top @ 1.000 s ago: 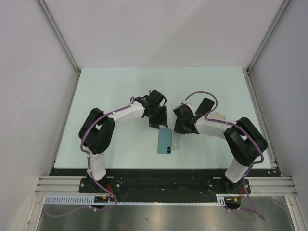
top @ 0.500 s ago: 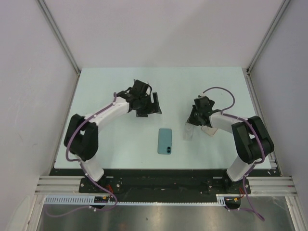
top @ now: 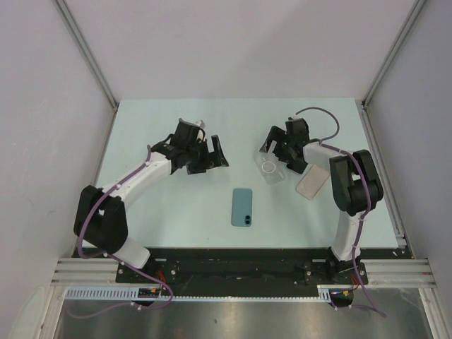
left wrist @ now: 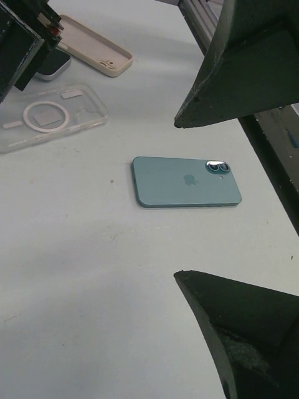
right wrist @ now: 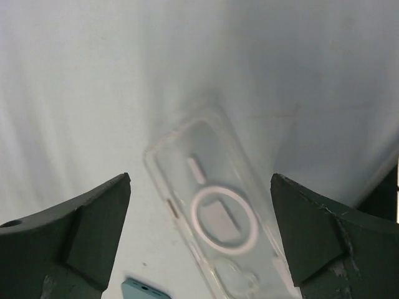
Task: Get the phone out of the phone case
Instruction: Place the phone case at the center of the board, then reset both arms
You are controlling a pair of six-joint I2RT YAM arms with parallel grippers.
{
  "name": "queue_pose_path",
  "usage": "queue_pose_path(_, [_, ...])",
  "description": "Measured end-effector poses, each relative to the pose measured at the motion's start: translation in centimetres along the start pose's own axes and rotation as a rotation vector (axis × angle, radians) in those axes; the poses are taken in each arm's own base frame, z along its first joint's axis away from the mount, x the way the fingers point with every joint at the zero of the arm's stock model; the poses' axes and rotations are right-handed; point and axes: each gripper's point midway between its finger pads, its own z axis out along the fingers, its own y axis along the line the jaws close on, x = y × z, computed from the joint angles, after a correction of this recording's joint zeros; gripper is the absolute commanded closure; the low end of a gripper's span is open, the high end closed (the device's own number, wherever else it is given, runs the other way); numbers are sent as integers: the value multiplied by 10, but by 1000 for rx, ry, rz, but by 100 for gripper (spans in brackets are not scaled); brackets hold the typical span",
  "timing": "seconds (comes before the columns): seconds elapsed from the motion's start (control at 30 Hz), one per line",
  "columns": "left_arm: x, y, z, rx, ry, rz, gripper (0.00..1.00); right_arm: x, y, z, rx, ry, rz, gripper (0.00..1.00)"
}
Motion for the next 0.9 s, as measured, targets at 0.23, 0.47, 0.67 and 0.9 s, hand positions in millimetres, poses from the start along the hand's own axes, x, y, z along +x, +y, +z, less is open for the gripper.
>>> queue_pose_path(0.23, [-2, -4, -22, 36, -50, 19, 0, -18, -29, -59, 242, -62, -36, 0])
queue_pose_path(0.47, [-10, -7, -52, 79, -144, 70, 0, -51, -21, -145, 301, -248, -50, 0])
queue_pose_path(0.67, [4, 2, -77, 106, -214, 105, 0, -33, -32, -196, 325, -287, -55, 0])
queue_pose_path(0.9, [5, 11, -101, 100, -323, 122, 0, 10, -67, -241, 397, -285, -63, 0])
